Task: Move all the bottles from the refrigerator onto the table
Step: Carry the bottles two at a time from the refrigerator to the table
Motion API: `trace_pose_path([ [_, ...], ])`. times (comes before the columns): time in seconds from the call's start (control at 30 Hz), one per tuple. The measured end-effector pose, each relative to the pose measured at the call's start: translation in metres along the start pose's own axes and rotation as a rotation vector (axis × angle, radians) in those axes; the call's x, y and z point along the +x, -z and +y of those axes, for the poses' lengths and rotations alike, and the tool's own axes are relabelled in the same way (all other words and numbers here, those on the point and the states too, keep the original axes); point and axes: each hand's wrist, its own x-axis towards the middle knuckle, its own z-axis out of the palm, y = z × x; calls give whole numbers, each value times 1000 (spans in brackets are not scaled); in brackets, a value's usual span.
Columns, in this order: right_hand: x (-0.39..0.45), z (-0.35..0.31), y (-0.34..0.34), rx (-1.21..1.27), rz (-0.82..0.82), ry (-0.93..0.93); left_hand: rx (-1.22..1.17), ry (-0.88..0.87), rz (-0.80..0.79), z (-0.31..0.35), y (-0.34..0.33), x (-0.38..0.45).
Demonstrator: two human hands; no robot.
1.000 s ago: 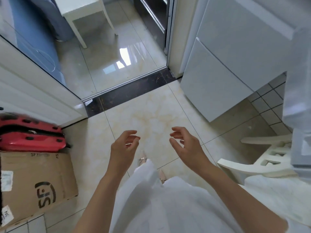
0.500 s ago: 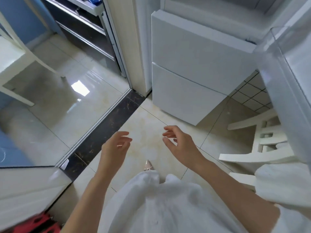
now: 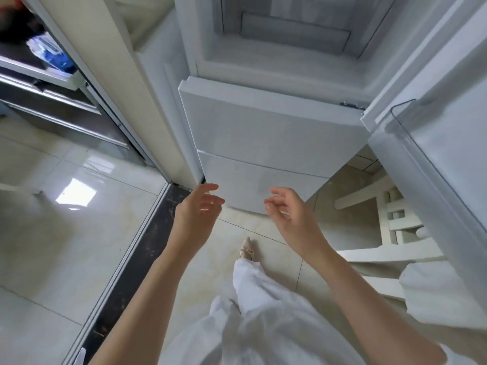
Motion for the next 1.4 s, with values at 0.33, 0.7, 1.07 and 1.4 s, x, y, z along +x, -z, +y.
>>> trace_pose_path([
  [0.33, 140, -88, 62, -25, 206, 183, -73, -254, 25, 114, -14, 159],
  [0.7, 266, -187, 120, 49, 610, 357, -180, -554, 40, 244, -18, 293],
  [1.07, 348, -243, 194, 15, 918, 333, -370, -753, -62, 353, -35, 389],
  [1.4, 397, -238, 253, -18, 1064, 213, -320, -776, -52, 416, -110, 449],
])
